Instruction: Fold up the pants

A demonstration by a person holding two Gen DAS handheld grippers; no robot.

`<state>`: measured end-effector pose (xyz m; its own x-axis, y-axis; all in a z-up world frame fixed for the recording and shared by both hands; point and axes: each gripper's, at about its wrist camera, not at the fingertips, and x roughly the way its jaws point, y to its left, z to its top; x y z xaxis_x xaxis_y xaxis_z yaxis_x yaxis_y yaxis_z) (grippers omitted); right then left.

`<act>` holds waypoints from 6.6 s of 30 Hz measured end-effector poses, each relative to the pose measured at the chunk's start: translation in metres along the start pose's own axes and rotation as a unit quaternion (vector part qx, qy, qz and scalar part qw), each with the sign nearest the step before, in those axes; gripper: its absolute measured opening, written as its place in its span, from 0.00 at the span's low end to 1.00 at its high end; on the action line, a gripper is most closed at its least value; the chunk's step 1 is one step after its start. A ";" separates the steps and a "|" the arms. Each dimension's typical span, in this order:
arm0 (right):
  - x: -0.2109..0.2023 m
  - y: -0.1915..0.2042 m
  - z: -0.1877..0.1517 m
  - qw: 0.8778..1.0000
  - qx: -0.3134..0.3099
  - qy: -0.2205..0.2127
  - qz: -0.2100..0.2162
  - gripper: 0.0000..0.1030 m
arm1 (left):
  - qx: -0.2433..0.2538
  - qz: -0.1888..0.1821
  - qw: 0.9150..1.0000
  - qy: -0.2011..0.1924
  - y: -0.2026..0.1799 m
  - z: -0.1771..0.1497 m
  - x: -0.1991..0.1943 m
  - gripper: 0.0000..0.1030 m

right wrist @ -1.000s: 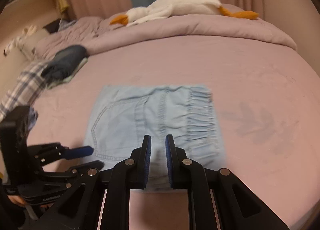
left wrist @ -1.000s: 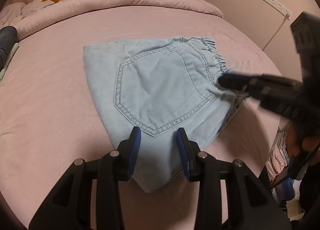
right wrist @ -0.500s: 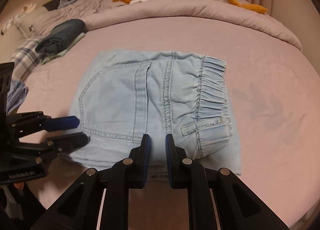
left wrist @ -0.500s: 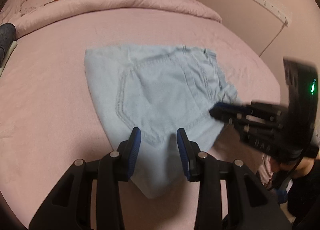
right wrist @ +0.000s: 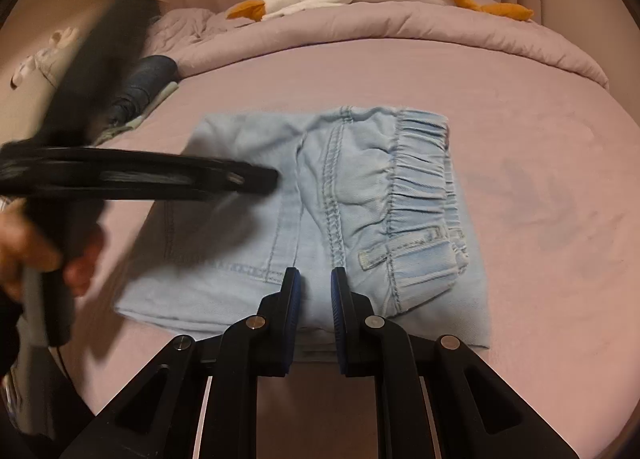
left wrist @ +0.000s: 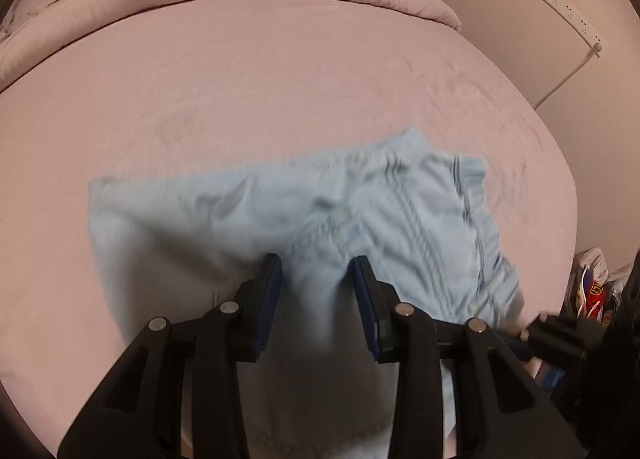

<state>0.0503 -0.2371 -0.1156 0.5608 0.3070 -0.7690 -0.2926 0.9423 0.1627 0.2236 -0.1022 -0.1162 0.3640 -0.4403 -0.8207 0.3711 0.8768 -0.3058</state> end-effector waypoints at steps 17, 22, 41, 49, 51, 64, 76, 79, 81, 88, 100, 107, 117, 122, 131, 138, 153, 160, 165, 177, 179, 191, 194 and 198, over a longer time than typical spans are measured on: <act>0.001 -0.003 -0.002 1.000 0.012 -0.007 0.006 0.13 | -0.003 0.083 0.995 -0.062 0.009 0.039 -0.010 0.27; 0.000 -0.003 -0.003 1.000 0.013 -0.009 0.003 0.13 | 0.005 0.074 0.994 -0.075 0.021 -0.009 -0.056 0.28; -0.001 -0.004 0.003 1.000 0.030 0.002 -0.004 0.14 | 0.001 0.027 0.997 -0.065 -0.003 -0.124 -0.076 0.29; -0.009 -0.003 -0.001 0.999 0.029 0.015 -0.024 0.24 | -0.005 0.027 0.997 -0.076 -0.002 -0.133 -0.079 0.29; -0.010 -0.003 -0.001 0.999 0.034 0.015 -0.025 0.24 | -0.003 0.029 0.997 -0.074 -0.003 -0.133 -0.079 0.29; -0.010 0.000 -0.003 0.999 0.035 0.016 -0.031 0.26 | -0.005 0.031 0.997 -0.074 0.000 -0.138 -0.079 0.29; -0.017 -0.010 -0.008 0.998 0.067 0.017 0.001 0.34 | -0.070 0.021 0.995 -0.062 0.023 -0.145 -0.084 0.59; -0.022 -0.024 -0.011 0.994 0.104 0.019 0.025 0.39 | -0.112 -0.009 0.992 -0.058 0.038 -0.150 -0.085 0.60; -0.025 -0.032 -0.013 0.991 0.125 0.018 0.035 0.41 | -0.138 -0.030 0.988 -0.057 0.047 -0.152 -0.086 0.60; -0.034 -0.070 -0.022 0.976 0.213 0.002 0.047 0.60 | -0.183 -0.077 0.978 -0.057 0.065 -0.154 -0.089 0.60; -0.038 -0.118 -0.020 0.950 0.298 -0.010 0.091 0.69 | -0.201 -0.111 0.972 -0.055 0.082 -0.143 -0.084 0.63; -0.012 -0.131 -0.010 0.937 0.322 0.012 0.139 0.70 | -0.197 -0.118 0.972 -0.055 0.087 -0.132 -0.078 0.64; 0.017 -0.122 0.017 0.939 0.280 0.053 0.193 0.70 | -0.180 -0.128 0.974 -0.057 0.087 -0.113 -0.066 0.64; 0.027 -0.109 0.030 0.947 0.247 0.066 0.197 0.78 | -0.167 -0.130 0.976 -0.057 0.083 -0.103 -0.060 0.65; 0.040 -0.092 0.047 0.959 0.197 0.080 0.187 0.81 | -0.159 -0.139 0.976 -0.058 0.083 -0.091 -0.053 0.67; 0.044 -0.089 0.050 0.962 0.182 0.081 0.188 0.81 | -0.151 -0.136 0.977 -0.058 0.079 -0.083 -0.050 0.71; 0.047 -0.076 0.052 0.965 0.171 0.070 0.185 0.81 | -0.130 -0.120 0.983 -0.058 0.071 -0.074 -0.043 0.72; 0.048 -0.075 0.052 0.967 0.167 0.067 0.181 0.81 | -0.123 -0.115 0.984 -0.058 0.070 -0.073 -0.042 0.72; 0.048 -0.075 0.054 0.970 0.160 0.065 0.172 0.81 | -0.112 -0.104 0.987 -0.058 0.064 -0.071 -0.040 0.72; 0.045 -0.045 0.058 0.994 0.072 0.054 0.058 0.75 | -0.102 -0.056 0.992 -0.055 0.053 -0.066 -0.037 0.66; 0.042 -0.041 0.059 0.996 0.064 0.049 0.046 0.70 | -0.103 -0.048 0.992 -0.056 0.052 -0.065 -0.038 0.64; 0.020 -0.019 0.061 1.000 0.027 0.008 -0.008 0.54 | -0.120 -0.028 0.990 -0.071 0.053 -0.068 -0.052 0.42; 0.013 -0.011 0.061 1.000 0.021 -0.008 -0.012 0.52 | -0.123 -0.029 0.989 -0.078 0.052 -0.071 -0.060 0.42; 0.011 0.003 0.063 1.000 0.016 -0.017 -0.011 0.51 | -0.124 -0.030 0.988 -0.089 0.052 -0.074 -0.074 0.42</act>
<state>0.1049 -0.2224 -0.0845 0.5936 0.2896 -0.7508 -0.2557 0.9525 0.1652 0.1523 -0.0098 -0.1073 0.4999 -0.5009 -0.7065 0.1841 0.8586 -0.4785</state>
